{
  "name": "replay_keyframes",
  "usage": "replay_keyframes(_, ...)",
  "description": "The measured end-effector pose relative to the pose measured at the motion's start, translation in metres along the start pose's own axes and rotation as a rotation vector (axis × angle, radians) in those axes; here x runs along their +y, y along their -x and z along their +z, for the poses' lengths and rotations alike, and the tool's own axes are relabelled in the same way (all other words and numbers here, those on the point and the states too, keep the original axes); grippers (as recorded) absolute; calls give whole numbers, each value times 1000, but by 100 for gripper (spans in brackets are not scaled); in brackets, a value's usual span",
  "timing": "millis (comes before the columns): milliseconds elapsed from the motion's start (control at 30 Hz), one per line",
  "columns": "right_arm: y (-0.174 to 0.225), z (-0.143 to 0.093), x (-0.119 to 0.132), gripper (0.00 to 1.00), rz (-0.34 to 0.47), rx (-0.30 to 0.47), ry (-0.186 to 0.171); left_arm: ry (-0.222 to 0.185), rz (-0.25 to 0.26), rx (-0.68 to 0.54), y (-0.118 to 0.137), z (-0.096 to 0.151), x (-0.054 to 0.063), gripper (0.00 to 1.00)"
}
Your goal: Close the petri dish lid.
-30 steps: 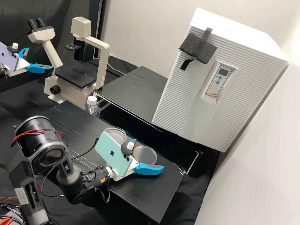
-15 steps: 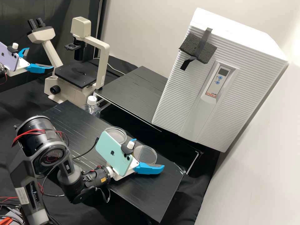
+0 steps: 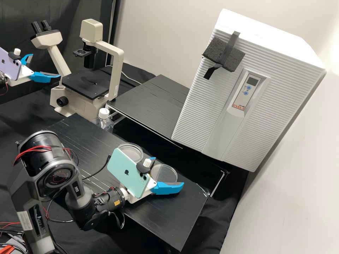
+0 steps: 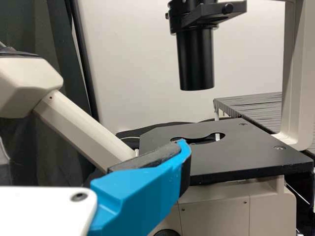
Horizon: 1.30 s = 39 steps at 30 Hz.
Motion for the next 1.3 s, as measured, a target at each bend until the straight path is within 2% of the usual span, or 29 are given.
replay_keyframes(1167, 0, 0, 0, 0, -30, 33, 23, 0, 0, 0, 0, 0, 0, 100)
replay_keyframes(1200, 0, 0, 0, 100, -30, 33, 23, 0, 0, 0, 0, 0, 0, 100)
replay_keyframes(1300, 0, 0, 0, 100, -29, 34, 23, 0, 0, 0, 0, 0, 0, 100)
